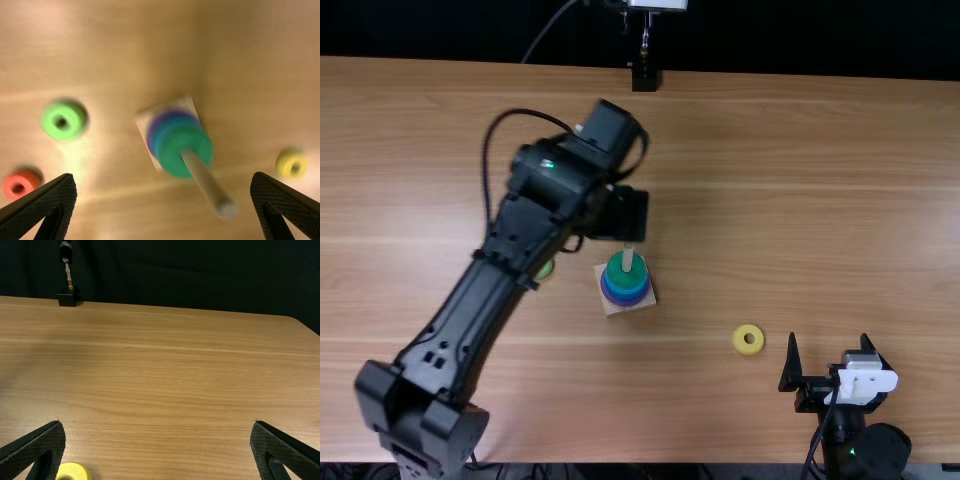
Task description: Build the Hanoi tower: stack the rings onto the peg from bottom to top in this color order: purple, dark blue, light blue, dark green, light green, yellow, orange.
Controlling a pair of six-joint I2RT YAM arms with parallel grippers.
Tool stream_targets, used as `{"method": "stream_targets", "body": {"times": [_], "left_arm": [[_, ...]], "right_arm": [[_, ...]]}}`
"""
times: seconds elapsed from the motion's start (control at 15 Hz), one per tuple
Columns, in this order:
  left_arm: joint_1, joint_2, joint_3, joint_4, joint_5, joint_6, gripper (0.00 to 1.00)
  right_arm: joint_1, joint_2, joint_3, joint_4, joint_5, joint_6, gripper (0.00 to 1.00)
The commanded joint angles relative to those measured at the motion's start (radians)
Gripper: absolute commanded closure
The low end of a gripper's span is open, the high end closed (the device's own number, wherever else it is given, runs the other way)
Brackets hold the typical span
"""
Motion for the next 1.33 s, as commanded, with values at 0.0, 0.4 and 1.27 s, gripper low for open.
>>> {"method": "stream_targets", "body": {"times": [0.0,0.4,1.27], "left_arm": [[0.061,-0.094,-0.015,0.062,0.000,0.003,0.00],[0.233,-0.355,-0.431,0.334,0.002,0.048,0.00],[0.273,-0.323,-0.659,0.209,-0.057,0.476,0.00]], "right_arm": [[-0.007,-0.013,-0.064,-0.075,-0.005,0.001,0.00],[-0.007,-0.013,-0.064,-0.075,-0.005,0.001,0.00],[-0.007,-0.013,-0.064,-0.075,-0.005,0.001,0.00]]}}
